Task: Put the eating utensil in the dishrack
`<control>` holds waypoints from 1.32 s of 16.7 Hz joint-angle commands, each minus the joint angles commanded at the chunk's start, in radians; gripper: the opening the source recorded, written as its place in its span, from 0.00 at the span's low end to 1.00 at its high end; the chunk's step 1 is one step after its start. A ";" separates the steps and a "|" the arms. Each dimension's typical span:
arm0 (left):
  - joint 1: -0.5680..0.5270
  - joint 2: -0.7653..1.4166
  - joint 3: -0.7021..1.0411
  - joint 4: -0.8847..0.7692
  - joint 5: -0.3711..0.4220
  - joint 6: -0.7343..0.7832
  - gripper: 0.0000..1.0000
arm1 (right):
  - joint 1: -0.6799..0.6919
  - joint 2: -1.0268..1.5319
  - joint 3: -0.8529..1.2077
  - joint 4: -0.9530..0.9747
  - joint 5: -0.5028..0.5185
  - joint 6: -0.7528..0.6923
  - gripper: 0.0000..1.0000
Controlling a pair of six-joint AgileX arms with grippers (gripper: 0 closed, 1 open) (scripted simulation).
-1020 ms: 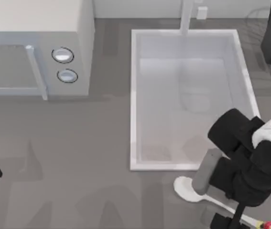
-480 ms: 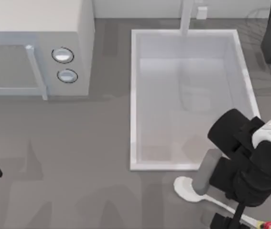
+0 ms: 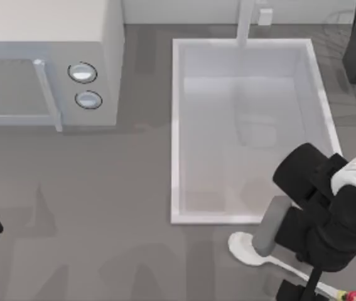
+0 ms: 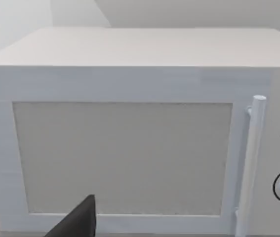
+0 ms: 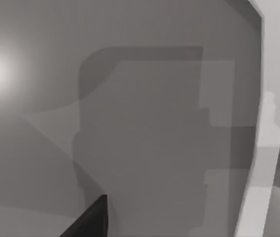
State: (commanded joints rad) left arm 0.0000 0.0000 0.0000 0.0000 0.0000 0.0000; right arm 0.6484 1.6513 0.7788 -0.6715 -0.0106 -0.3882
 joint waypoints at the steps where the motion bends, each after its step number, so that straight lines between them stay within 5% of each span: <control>1: 0.000 0.000 0.000 0.000 0.000 0.000 1.00 | 0.000 0.000 0.002 -0.002 0.000 0.000 0.00; 6: 0.000 0.000 0.000 0.000 0.000 0.000 1.00 | 0.002 -0.023 0.148 -0.162 -0.001 -0.004 0.00; 15: 0.000 0.000 0.000 0.000 0.000 0.000 1.00 | -0.006 -0.134 0.581 -0.740 0.000 -0.012 0.00; 22: 0.000 0.000 0.000 0.000 0.000 0.000 1.00 | -0.010 -0.167 0.666 -0.833 0.000 -0.013 0.00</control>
State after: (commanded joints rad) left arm 0.0000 0.0000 0.0000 0.0000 0.0000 0.0000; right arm 0.6382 1.4842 1.4450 -1.5049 -0.0109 -0.4010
